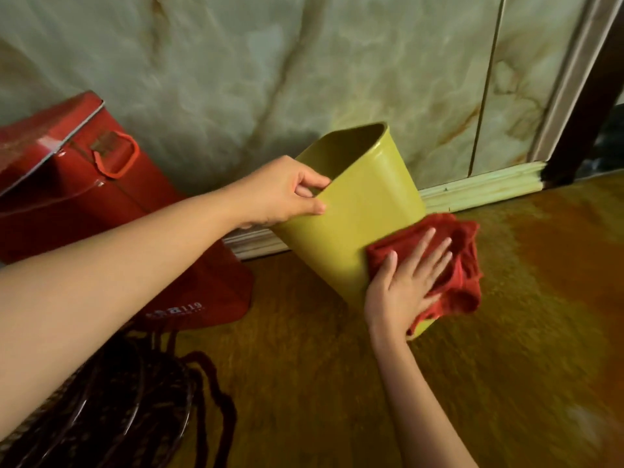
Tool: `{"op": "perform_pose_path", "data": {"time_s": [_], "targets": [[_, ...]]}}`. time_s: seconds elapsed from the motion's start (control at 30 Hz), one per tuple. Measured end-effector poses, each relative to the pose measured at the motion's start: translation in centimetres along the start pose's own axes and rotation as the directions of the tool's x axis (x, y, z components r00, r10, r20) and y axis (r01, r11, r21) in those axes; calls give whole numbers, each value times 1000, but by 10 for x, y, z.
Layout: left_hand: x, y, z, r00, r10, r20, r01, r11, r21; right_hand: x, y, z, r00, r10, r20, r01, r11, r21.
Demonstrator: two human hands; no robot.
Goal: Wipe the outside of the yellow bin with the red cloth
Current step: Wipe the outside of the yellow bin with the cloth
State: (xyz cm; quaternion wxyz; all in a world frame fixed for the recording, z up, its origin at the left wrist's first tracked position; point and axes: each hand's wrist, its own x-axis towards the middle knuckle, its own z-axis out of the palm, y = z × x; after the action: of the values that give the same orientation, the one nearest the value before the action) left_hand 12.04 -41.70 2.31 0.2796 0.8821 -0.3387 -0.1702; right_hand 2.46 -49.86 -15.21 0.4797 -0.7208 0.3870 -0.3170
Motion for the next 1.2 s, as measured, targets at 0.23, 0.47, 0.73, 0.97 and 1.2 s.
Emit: {"op": "perform_pose_path", "data": {"time_s": [0.23,0.47,0.73,0.97,1.2], "targets": [[17,25,10,995,87,45,-86,996,-7,42,18,-17,965,-224,140,236,968,-82],[47,42,38,996,82,-41,-81,997,9,3,19,-3,966,-241,93,239,970,30],[15,-21,-2,984,170,50,-167,801,575,43,22,-7,953,-293,83,291,956,34],[10,-5,-12,976,197,91,-217,870,443,46,-16,8,903,-412,119,411,911,38],[10,-46,-43,983,-176,-54,177,984,9,10,-18,50,714,-579,394,627,779,8]]}}
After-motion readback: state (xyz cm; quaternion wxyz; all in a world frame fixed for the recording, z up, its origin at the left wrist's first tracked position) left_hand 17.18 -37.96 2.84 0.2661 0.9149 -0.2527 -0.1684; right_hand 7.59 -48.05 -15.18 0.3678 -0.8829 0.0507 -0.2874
